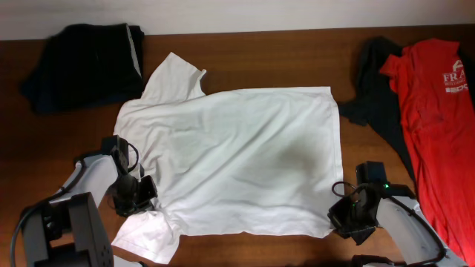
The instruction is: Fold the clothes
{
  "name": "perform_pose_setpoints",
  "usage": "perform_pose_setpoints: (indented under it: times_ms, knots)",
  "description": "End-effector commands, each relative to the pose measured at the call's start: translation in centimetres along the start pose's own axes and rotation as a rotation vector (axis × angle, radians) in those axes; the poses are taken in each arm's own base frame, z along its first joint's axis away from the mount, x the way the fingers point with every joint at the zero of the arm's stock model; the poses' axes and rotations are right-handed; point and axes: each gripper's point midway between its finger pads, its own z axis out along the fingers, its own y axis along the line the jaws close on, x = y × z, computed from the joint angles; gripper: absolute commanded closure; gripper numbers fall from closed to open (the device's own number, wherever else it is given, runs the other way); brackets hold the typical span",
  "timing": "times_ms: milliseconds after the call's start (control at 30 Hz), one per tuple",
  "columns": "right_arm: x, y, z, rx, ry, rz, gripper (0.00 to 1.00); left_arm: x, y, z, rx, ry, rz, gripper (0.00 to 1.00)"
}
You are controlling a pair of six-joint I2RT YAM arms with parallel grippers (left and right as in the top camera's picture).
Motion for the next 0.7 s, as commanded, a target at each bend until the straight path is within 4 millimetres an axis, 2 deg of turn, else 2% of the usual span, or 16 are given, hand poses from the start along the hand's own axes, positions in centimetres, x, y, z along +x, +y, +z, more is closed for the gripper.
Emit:
perform_pose_setpoints:
  times_ms: [0, 167, 300, 400, 667]
  knots:
    - [-0.4, -0.1, 0.1, 0.003, -0.015, 0.013, 0.96, 0.2, -0.3, 0.4, 0.016, 0.024, 0.004, 1.00]
    - [-2.0, 2.3, -2.5, -0.039, -0.074, -0.012, 0.96, 0.0, -0.7, -1.8, 0.021, -0.007, 0.010, 0.99]
    - [-4.3, 3.9, -5.2, -0.047, -0.186, -0.079, 0.96, -0.8, -1.2, -3.9, 0.041, -0.106, 0.028, 0.99]
    - [-5.0, 5.0, -6.2, -0.077, -0.218, -0.114, 0.96, -2.4, -1.7, -5.3, 0.061, -0.218, 0.047, 1.00]
    - [-7.2, 7.9, -7.2, -0.180, -0.329, -0.173, 0.96, -7.0, -2.6, -7.0, 0.084, -0.425, 0.077, 1.00]
